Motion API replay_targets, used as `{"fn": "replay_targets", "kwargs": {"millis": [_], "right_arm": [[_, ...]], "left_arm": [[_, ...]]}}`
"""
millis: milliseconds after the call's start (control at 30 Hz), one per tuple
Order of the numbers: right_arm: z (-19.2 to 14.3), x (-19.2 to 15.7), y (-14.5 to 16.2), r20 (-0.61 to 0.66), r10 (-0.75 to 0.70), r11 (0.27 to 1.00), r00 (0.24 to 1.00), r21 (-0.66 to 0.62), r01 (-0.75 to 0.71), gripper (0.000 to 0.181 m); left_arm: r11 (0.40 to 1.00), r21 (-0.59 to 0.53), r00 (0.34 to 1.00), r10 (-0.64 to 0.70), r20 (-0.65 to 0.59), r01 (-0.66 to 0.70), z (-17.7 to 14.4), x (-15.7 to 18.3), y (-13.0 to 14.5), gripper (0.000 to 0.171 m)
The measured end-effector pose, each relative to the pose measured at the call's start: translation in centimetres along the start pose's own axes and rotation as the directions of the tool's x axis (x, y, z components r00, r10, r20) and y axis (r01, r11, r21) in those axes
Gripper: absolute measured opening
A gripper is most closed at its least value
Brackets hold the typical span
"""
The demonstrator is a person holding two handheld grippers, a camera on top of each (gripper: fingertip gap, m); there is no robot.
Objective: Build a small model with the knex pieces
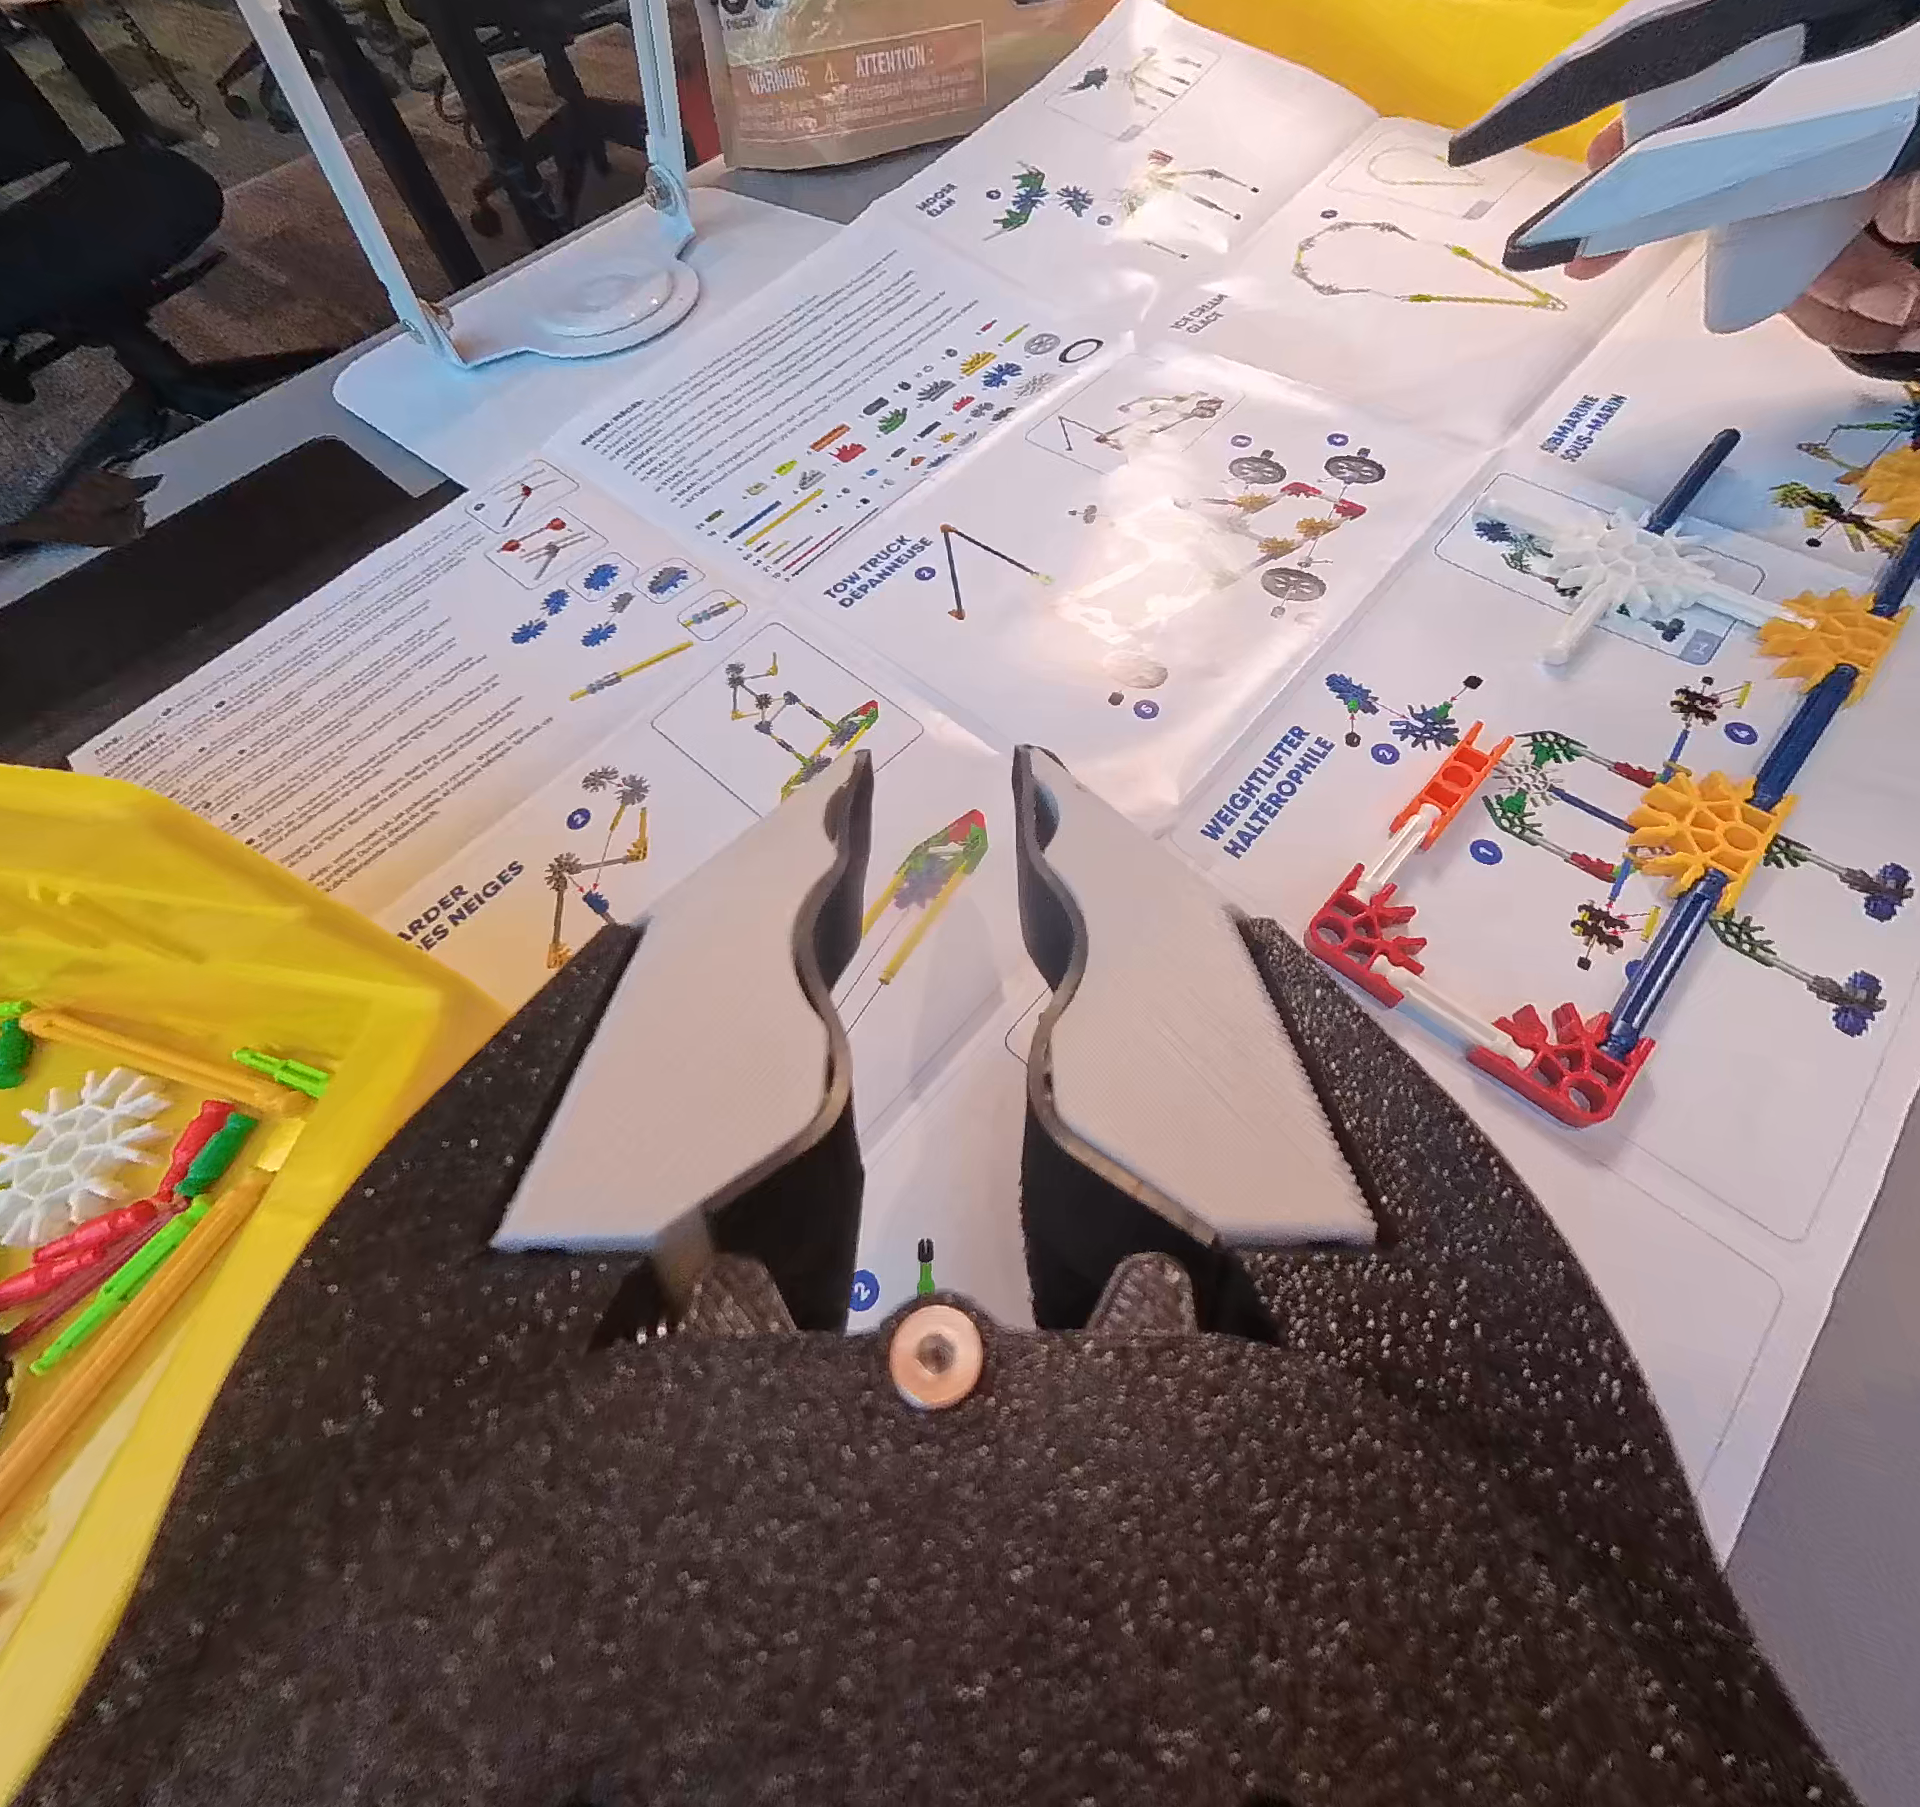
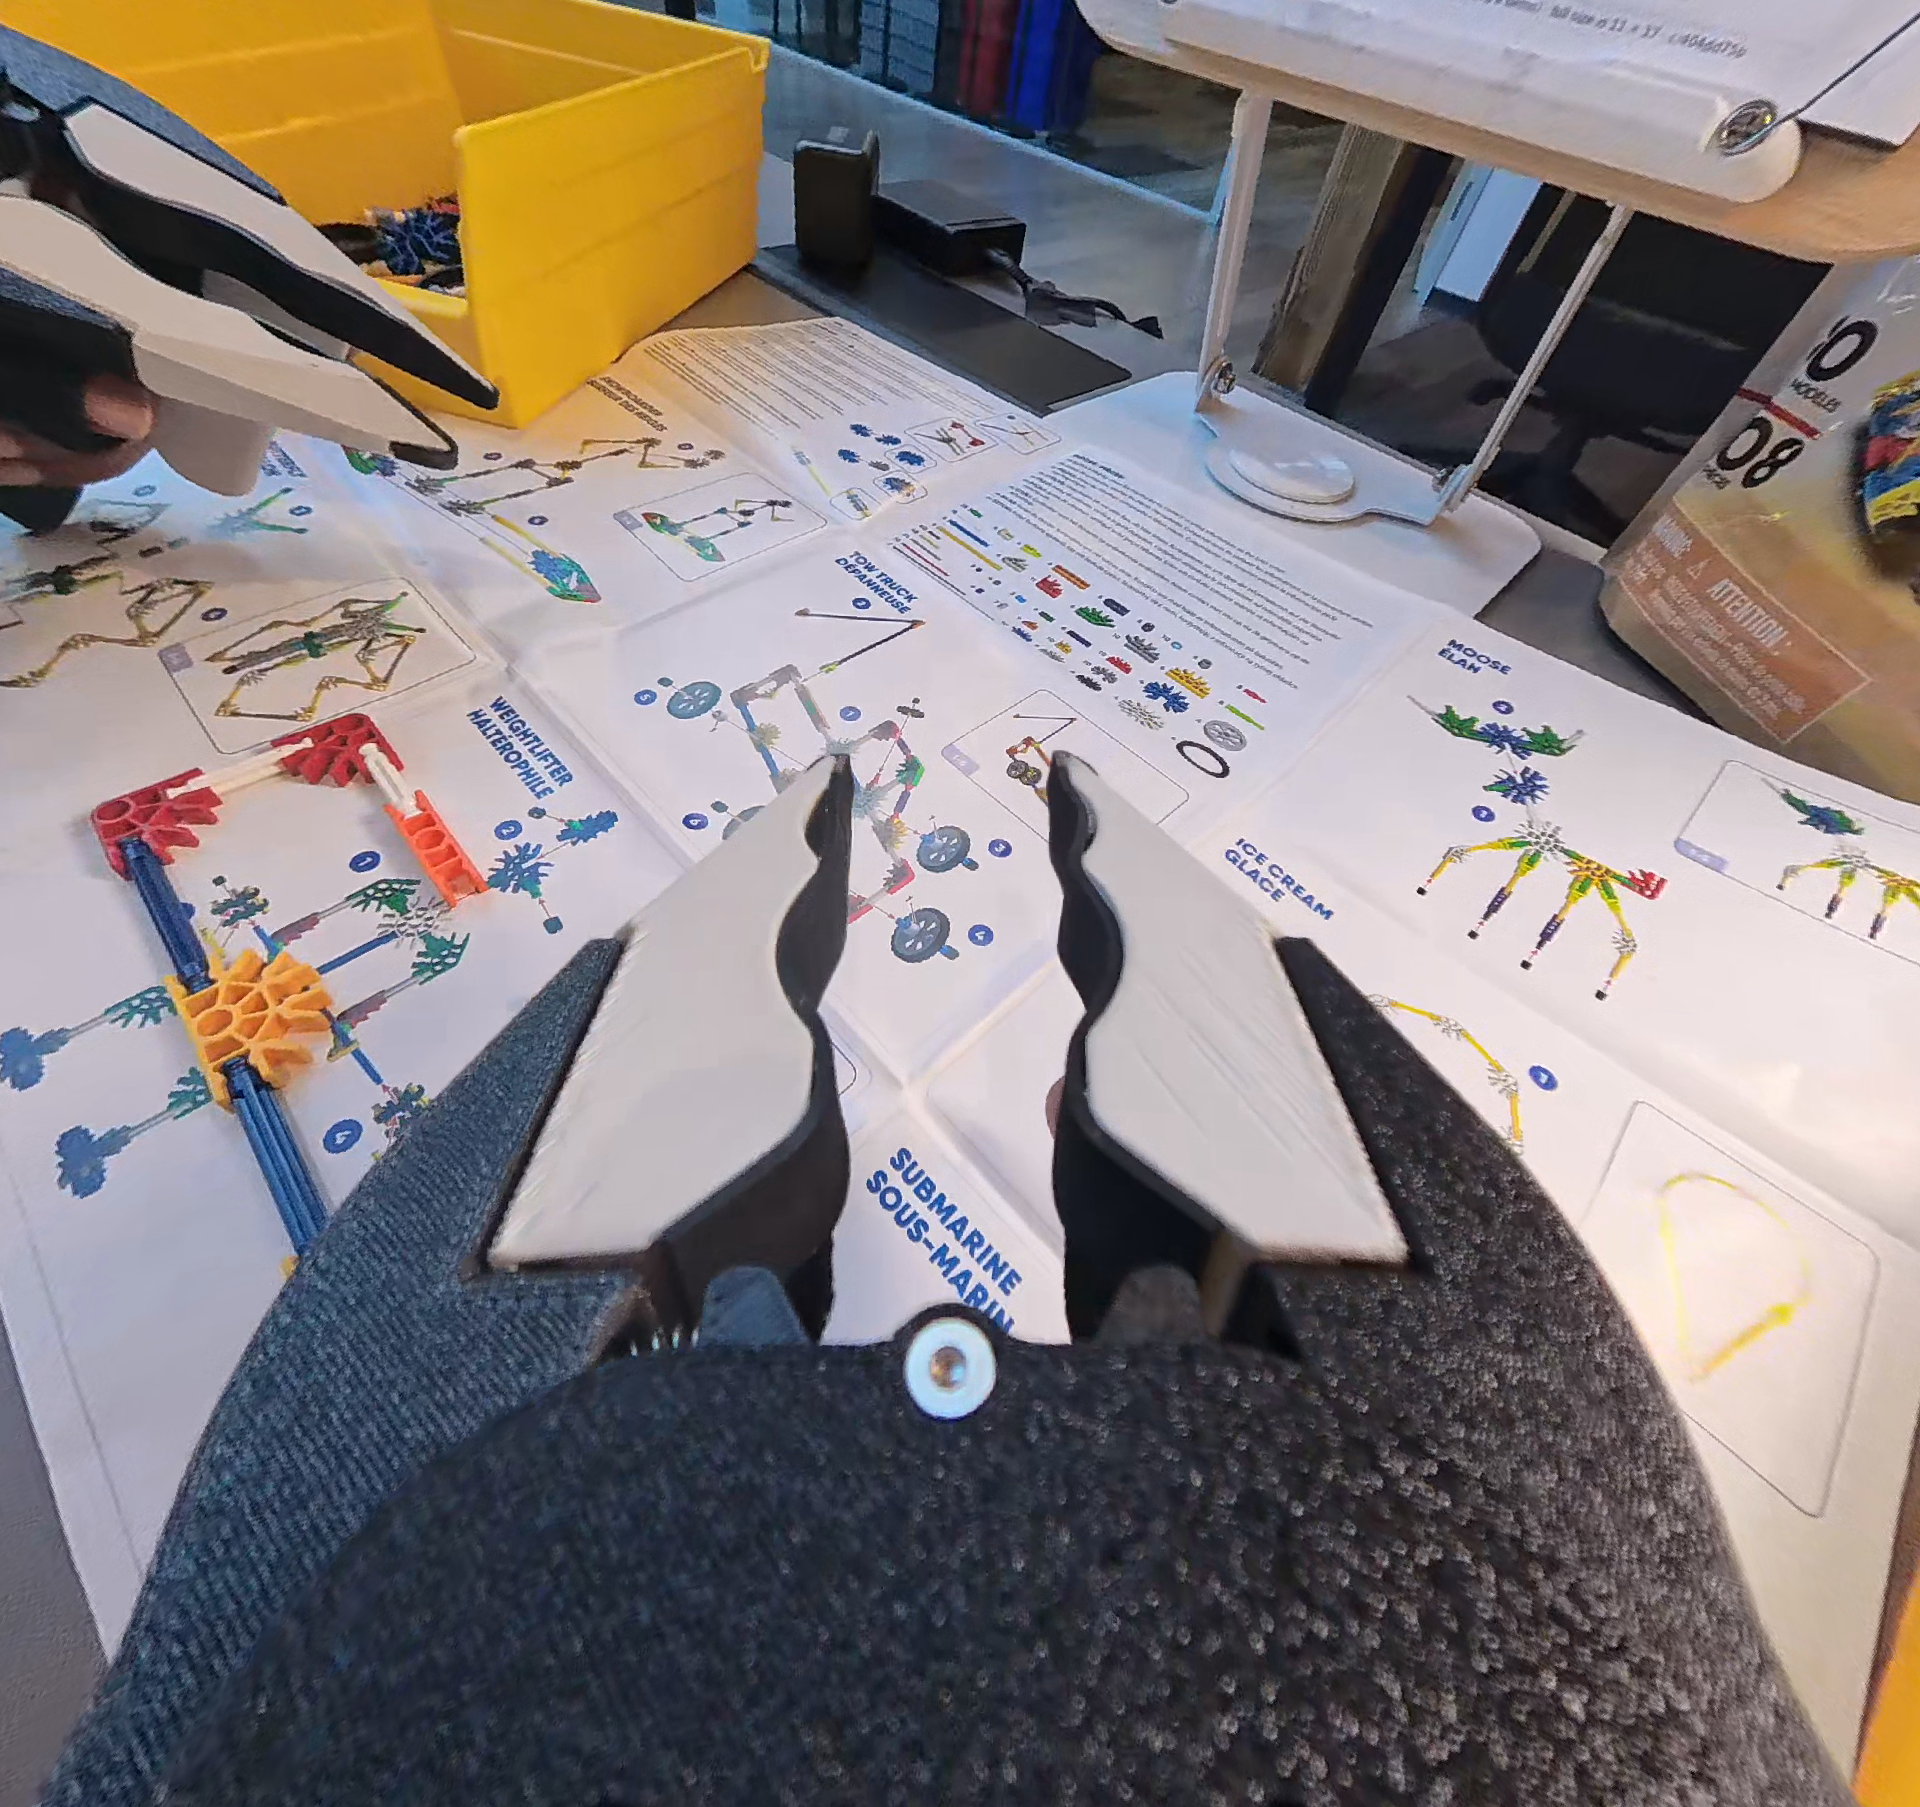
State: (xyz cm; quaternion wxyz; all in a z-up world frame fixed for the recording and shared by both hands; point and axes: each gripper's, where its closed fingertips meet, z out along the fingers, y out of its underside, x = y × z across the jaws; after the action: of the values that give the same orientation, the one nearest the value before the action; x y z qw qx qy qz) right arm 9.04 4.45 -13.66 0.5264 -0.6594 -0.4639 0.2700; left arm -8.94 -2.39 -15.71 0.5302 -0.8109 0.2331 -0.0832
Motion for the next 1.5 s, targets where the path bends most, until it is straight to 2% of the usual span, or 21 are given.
{"fn": "replay_targets", "kwargs": {"millis": [567, 767, 900, 1133, 1233, 1500], "right_arm": [[0.7, -1.7, 0.7, 0.079, -0.021, 0.999, 0.997, -0.035, 0.024, 0.029], [2.6, -1.6, 0.8, 0.08, -0.061, 0.993, 0.995, -0.093, 0.068, 0.015], [5.3, -2.6, 0.1, 0.142, -0.091, 0.983, 0.986, -0.146, 0.112, 0.0], [9.9, -4.3, 2.1, 0.241, -0.116, 0.921, 0.964, -0.337, 0.195, 0.0], [9.9, -4.5, 3.2, 0.247, -0.116, 0.909, 0.962, -0.365, 0.203, 0.0], [9.5, -4.9, 3.4, 0.256, -0.116, 0.909, 0.96, -0.363, 0.207, 0.0]], "left_arm": [[0.993, -0.104, 0.998, 0.064, -0.007, -0.064, 1.1, 0.7, 1.5, 0.015], [0.988, -0.145, 0.999, 0.047, -0.018, -0.049, 1.6, 0.6, 2.1, 0.014], [0.992, -0.123, 1.0, 0.017, -0.021, -0.02, 1.4, 0.4, 1.8, 0.015], [0.998, -0.063, 0.999, -0.01, -0.049, 0.007, 0.7, 0.5, 1.1, 0.014], [0.998, -0.056, 0.999, -0.014, -0.05, 0.011, 0.5, 0.5, 1.0, 0.014], [0.996, -0.056, 0.996, -0.067, -0.065, 0.064, 0.5, 0.2, 1.0, 0.015]]}}
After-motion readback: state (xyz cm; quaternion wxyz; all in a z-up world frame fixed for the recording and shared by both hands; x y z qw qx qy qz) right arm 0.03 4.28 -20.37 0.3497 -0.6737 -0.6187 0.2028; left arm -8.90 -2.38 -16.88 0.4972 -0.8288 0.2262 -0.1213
